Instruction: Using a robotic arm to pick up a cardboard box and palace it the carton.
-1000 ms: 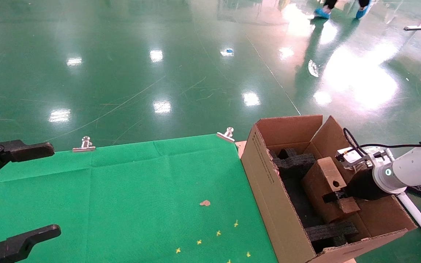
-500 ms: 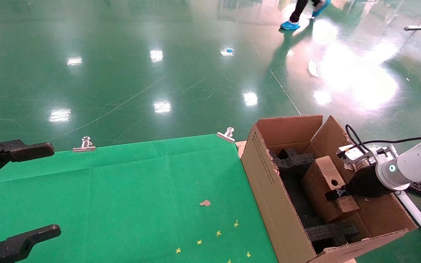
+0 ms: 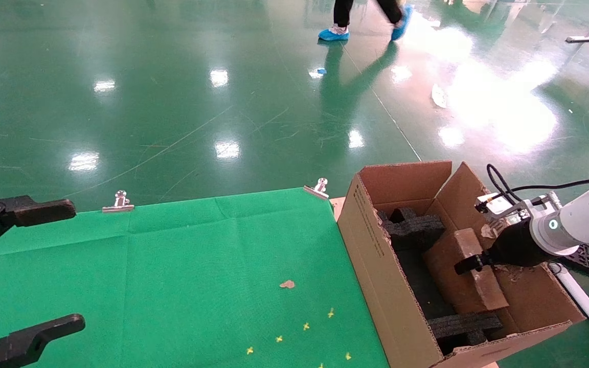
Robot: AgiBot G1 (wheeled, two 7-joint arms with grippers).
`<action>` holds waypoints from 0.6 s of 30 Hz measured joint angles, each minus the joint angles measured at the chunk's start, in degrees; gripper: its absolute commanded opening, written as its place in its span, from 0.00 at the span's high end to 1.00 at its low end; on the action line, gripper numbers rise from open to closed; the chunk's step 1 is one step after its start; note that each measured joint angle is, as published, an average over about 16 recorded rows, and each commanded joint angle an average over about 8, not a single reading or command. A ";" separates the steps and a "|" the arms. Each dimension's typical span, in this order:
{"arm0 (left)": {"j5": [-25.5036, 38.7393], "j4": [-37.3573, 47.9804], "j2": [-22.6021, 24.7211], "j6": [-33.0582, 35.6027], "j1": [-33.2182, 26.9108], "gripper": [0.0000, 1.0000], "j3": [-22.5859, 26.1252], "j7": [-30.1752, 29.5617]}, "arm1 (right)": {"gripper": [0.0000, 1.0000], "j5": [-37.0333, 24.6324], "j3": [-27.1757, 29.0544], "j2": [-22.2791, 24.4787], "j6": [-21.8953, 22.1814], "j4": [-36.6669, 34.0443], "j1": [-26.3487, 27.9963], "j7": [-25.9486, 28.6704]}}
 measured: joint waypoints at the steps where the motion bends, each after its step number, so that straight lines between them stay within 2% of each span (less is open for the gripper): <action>1: 0.00 0.00 0.00 0.00 0.00 0.00 0.00 0.00 | 0.00 -0.01 0.02 0.00 -0.10 -0.02 0.23 -0.14; 9: -0.02 0.00 -0.01 -0.01 -0.01 0.00 0.03 0.01 | 0.00 0.23 0.85 0.79 -1.09 1.07 4.38 -2.14; 18: -0.04 0.00 -0.02 -0.02 -0.01 0.00 0.06 0.03 | 0.00 0.41 3.03 3.77 -1.93 5.79 14.87 -6.30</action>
